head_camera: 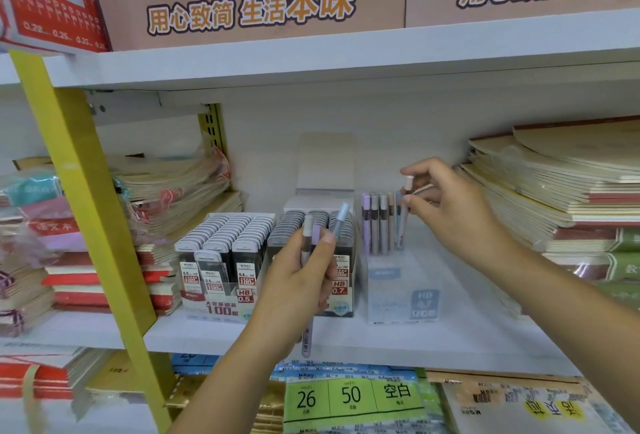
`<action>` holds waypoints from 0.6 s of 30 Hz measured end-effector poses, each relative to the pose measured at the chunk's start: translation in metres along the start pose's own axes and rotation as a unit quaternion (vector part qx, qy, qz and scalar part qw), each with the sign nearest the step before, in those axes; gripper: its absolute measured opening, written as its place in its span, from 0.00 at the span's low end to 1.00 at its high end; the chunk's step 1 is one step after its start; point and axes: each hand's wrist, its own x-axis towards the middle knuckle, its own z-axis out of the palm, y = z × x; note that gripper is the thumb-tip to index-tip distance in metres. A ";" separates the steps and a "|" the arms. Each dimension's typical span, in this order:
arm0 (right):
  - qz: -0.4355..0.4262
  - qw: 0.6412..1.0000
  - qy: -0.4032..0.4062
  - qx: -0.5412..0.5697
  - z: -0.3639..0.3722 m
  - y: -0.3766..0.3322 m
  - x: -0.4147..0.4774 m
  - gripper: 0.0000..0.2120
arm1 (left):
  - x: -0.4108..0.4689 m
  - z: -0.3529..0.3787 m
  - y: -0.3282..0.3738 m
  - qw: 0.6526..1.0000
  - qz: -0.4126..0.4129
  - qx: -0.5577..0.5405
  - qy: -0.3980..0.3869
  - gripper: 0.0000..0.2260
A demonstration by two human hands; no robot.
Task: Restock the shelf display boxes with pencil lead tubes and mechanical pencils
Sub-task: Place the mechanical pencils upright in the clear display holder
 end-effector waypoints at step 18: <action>-0.067 0.979 -0.001 -0.193 0.013 0.010 0.006 0.14 | -0.002 -0.005 -0.005 0.999 0.027 0.029 0.000 0.09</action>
